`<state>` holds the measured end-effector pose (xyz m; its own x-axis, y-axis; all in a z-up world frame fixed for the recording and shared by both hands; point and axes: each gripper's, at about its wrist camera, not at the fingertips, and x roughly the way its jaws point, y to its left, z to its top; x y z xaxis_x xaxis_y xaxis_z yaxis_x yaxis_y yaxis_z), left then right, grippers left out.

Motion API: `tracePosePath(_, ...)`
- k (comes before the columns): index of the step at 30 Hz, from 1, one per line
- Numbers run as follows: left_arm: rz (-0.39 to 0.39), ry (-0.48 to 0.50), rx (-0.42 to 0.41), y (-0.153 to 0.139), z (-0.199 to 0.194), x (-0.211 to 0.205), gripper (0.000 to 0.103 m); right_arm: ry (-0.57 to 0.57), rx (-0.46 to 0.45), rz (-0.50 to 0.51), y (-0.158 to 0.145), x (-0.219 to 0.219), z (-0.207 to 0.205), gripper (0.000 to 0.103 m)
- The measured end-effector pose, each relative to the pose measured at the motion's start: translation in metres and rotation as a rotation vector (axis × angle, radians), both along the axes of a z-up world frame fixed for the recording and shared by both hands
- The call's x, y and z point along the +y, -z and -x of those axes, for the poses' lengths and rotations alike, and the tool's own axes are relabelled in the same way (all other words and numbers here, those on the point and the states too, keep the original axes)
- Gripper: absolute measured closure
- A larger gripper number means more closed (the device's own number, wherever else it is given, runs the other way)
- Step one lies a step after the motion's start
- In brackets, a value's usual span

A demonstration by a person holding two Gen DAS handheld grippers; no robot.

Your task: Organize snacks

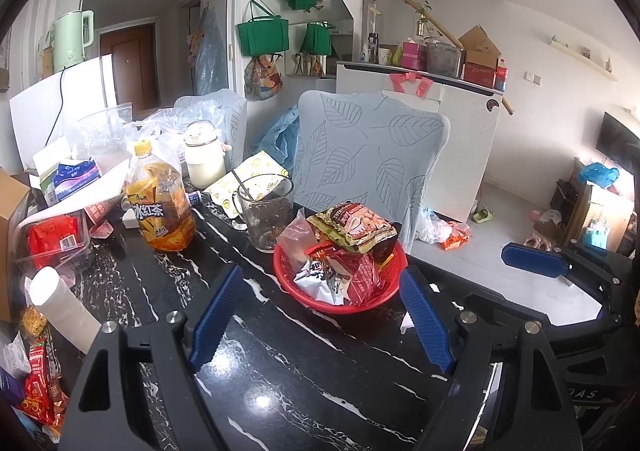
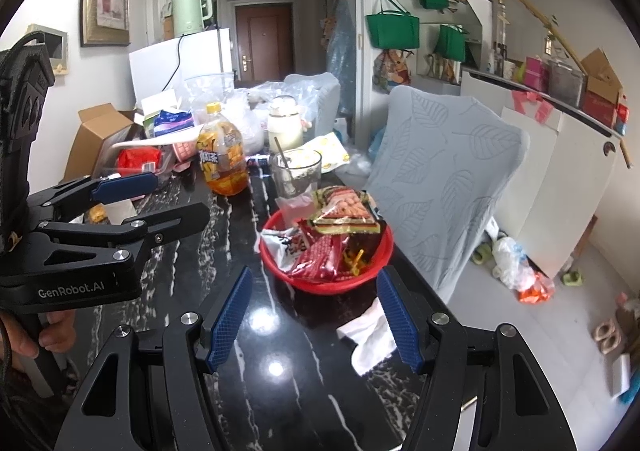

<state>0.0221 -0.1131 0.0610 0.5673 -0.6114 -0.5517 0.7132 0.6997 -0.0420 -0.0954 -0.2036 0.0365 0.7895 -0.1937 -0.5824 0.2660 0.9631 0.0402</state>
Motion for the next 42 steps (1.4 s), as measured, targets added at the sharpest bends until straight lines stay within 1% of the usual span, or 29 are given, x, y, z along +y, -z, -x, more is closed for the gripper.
tracePosePath(13,-0.002,0.012,0.018,0.003,-0.003,-0.003,0.023,0.007,0.003,-0.012,0.001,-0.003,-0.001,0.038)
tracePosePath(15,-0.003,0.016,0.02,0.004,-0.002,-0.004,0.023,0.008,0.0,-0.021,0.001,-0.003,0.0,0.035)
tracePosePath(19,0.0,0.011,0.021,0.005,-0.002,-0.004,0.023,0.013,-0.001,-0.021,0.001,-0.005,0.001,0.034)
tracePosePath(25,-0.02,0.004,0.025,0.008,-0.002,-0.007,0.023,0.028,0.008,-0.025,0.005,-0.007,0.002,0.034)
tracePosePath(29,-0.025,0.018,0.027,0.011,-0.001,-0.009,0.023,0.031,0.015,-0.03,0.008,-0.009,0.002,0.034)
tracePosePath(33,-0.047,0.011,0.016,0.014,-0.001,-0.012,0.023,0.034,0.011,-0.044,0.01,-0.012,0.002,0.034)
tracePosePath(37,-0.068,-0.017,-0.011,0.014,0.001,-0.014,0.023,0.041,0.017,-0.048,0.013,-0.014,0.002,0.034)
tracePosePath(39,-0.069,-0.035,-0.024,0.013,0.002,-0.013,0.023,0.042,0.016,-0.05,0.013,-0.015,0.002,0.034)
tracePosePath(42,-0.069,-0.035,-0.031,0.012,0.004,-0.013,0.023,0.044,0.014,-0.051,0.013,-0.016,0.003,0.034)
